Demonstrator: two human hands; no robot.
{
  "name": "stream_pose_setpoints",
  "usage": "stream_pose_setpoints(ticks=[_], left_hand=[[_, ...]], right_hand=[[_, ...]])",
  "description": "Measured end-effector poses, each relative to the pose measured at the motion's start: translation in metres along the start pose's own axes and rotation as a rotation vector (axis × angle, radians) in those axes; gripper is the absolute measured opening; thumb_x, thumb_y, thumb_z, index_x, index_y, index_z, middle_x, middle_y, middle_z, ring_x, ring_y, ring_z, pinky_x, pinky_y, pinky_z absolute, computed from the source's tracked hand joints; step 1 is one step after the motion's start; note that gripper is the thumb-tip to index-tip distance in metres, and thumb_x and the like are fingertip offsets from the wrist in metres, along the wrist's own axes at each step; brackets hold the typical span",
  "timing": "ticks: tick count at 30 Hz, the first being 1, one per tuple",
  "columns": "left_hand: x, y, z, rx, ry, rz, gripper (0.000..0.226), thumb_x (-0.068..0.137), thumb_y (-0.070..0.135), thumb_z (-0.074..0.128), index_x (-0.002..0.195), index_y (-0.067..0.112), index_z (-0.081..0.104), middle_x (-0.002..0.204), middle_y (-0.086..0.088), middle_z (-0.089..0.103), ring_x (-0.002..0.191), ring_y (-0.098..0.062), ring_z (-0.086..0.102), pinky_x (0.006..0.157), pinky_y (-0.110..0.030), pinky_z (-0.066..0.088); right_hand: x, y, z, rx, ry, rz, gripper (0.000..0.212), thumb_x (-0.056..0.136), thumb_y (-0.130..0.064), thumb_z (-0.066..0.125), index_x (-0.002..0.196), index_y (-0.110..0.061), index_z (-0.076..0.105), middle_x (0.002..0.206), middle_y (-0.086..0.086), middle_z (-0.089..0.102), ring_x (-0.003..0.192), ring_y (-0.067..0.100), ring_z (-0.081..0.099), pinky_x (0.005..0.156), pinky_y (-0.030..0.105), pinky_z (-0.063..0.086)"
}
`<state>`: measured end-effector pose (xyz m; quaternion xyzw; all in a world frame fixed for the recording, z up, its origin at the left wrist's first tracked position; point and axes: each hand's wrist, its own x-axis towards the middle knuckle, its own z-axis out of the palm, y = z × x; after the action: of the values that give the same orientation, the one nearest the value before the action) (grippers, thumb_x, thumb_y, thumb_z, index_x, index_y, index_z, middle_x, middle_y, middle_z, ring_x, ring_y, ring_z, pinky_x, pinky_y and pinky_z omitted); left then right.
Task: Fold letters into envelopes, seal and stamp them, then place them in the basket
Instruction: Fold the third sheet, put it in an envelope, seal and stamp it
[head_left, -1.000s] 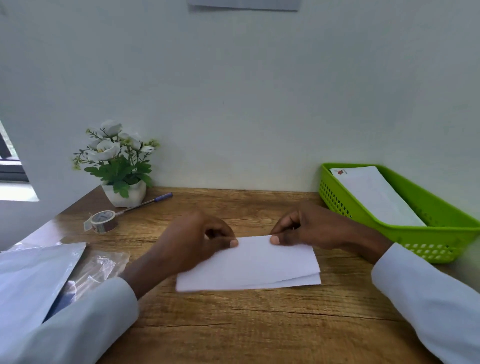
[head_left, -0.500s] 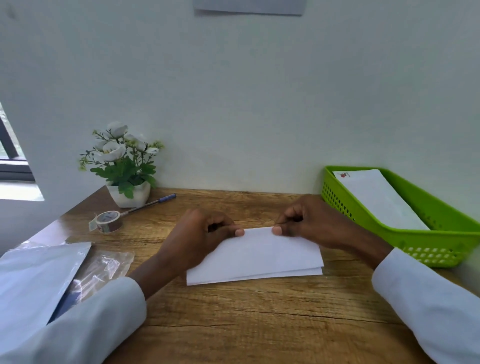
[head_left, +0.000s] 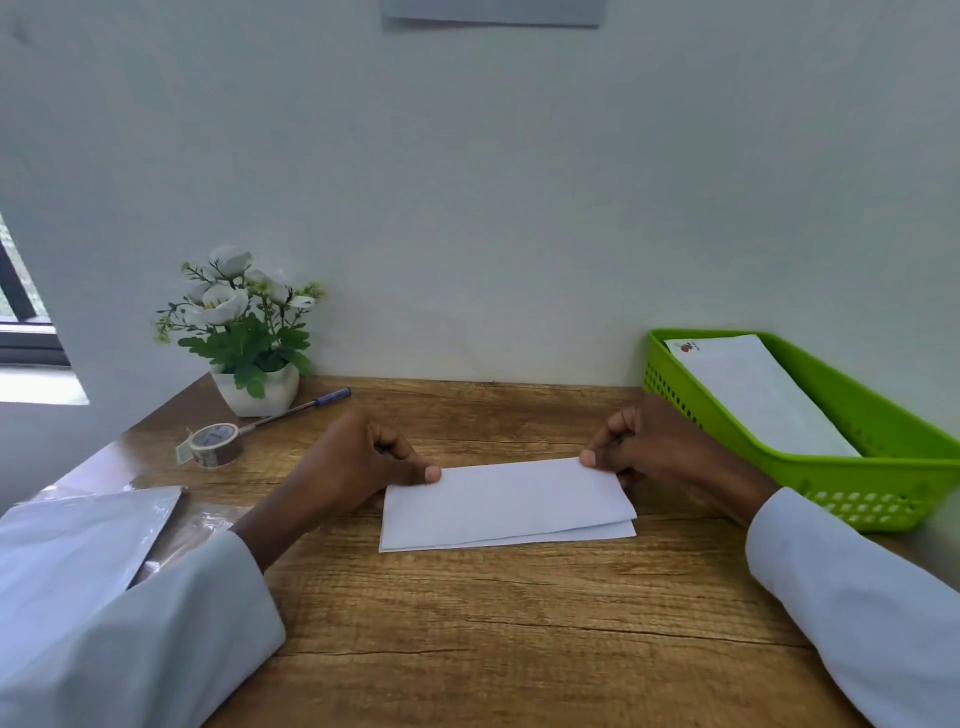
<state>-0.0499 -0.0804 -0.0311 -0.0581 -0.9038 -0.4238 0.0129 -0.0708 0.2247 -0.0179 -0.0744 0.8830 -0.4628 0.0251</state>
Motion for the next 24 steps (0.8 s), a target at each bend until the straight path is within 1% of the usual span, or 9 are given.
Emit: stream_pose_setpoints(ticks=[3, 5, 9, 11, 13, 15, 20, 22, 24], left_hand=[[0.002, -0.007, -0.002, 0.054, -0.007, -0.052, 0.034, 0.068, 0.039, 0.085, 0.067, 0.008, 0.073, 0.052, -0.004, 0.066, 0.039, -0.008, 0.05, 0.043, -0.021, 0.04], [0.003, -0.012, -0.006, 0.134, 0.034, -0.073, 0.042, 0.066, 0.045, 0.085, 0.065, 0.006, 0.07, 0.05, -0.004, 0.065, 0.04, -0.009, 0.051, 0.046, -0.024, 0.043], [0.003, -0.016, -0.014, 0.302, 0.044, 0.001, 0.036, 0.07, 0.048, 0.081, 0.067, 0.013, 0.069, 0.058, -0.002, 0.066, 0.05, -0.006, 0.051, 0.051, -0.024, 0.041], [0.0, -0.014, -0.013, 0.373, 0.034, 0.059, 0.028, 0.079, 0.046, 0.074, 0.071, 0.02, 0.068, 0.063, 0.005, 0.063, 0.057, -0.008, 0.052, 0.052, -0.022, 0.039], [-0.002, -0.012, -0.009, 0.355, 0.037, 0.123, 0.028, 0.091, 0.044, 0.062, 0.074, 0.023, 0.069, 0.07, 0.006, 0.067, 0.066, -0.012, 0.06, 0.059, -0.029, 0.046], [-0.005, -0.01, -0.007, 0.287, 0.028, 0.163, 0.034, 0.094, 0.048, 0.055, 0.078, 0.023, 0.071, 0.074, 0.007, 0.07, 0.072, -0.013, 0.064, 0.069, -0.036, 0.052], [-0.009, -0.003, -0.001, 0.415, -0.065, 0.171, 0.032, 0.075, 0.058, 0.072, 0.087, 0.029, 0.069, 0.087, 0.013, 0.065, 0.083, -0.009, 0.058, 0.068, -0.027, 0.048], [-0.01, -0.002, 0.0, 0.438, -0.071, 0.193, 0.028, 0.078, 0.055, 0.071, 0.091, 0.03, 0.069, 0.09, 0.018, 0.062, 0.084, -0.003, 0.055, 0.071, -0.025, 0.047], [-0.011, -0.002, 0.002, 0.424, -0.079, 0.223, 0.021, 0.083, 0.05, 0.069, 0.094, 0.032, 0.068, 0.093, 0.022, 0.061, 0.086, 0.001, 0.053, 0.07, -0.021, 0.046]], right_hand=[[0.0, 0.002, 0.0, -0.071, -0.01, 0.007, 0.009, 0.079, -0.003, 0.08, 0.076, 0.004, 0.075, 0.061, 0.007, 0.071, 0.05, 0.012, 0.062, 0.048, 0.021, 0.05], [0.0, 0.004, -0.004, -0.121, 0.0, 0.008, 0.01, 0.079, -0.005, 0.08, 0.075, 0.002, 0.075, 0.062, 0.006, 0.071, 0.048, 0.01, 0.061, 0.049, 0.021, 0.05], [-0.003, 0.008, -0.01, -0.311, 0.007, -0.011, 0.014, 0.076, -0.02, 0.085, 0.071, -0.009, 0.076, 0.06, -0.007, 0.071, 0.05, -0.001, 0.059, 0.053, 0.018, 0.045], [-0.004, 0.006, -0.007, -0.394, -0.003, -0.03, 0.015, 0.076, -0.026, 0.084, 0.071, -0.014, 0.076, 0.064, -0.008, 0.072, 0.059, -0.001, 0.062, 0.056, 0.019, 0.045], [-0.005, 0.001, -0.004, -0.452, -0.009, -0.053, 0.014, 0.077, -0.029, 0.083, 0.072, -0.018, 0.076, 0.07, -0.008, 0.074, 0.07, 0.005, 0.066, 0.061, 0.02, 0.047], [-0.008, -0.006, 0.003, -0.516, -0.009, -0.073, 0.01, 0.079, -0.03, 0.082, 0.075, -0.023, 0.074, 0.074, -0.011, 0.072, 0.073, 0.004, 0.066, 0.057, 0.015, 0.044], [-0.018, -0.017, 0.026, -0.568, 0.121, -0.181, 0.016, 0.08, -0.021, 0.077, 0.072, -0.033, 0.07, 0.081, -0.015, 0.069, 0.075, 0.0, 0.06, 0.055, 0.014, 0.035], [-0.026, -0.019, 0.039, -0.59, 0.131, -0.276, 0.018, 0.084, -0.013, 0.071, 0.087, -0.03, 0.075, 0.093, -0.013, 0.072, 0.085, 0.003, 0.061, 0.065, 0.01, 0.039], [-0.032, -0.02, 0.054, -0.63, 0.071, -0.367, 0.03, 0.09, -0.006, 0.061, 0.108, -0.026, 0.075, 0.112, -0.011, 0.071, 0.102, 0.006, 0.062, 0.082, 0.01, 0.04]])
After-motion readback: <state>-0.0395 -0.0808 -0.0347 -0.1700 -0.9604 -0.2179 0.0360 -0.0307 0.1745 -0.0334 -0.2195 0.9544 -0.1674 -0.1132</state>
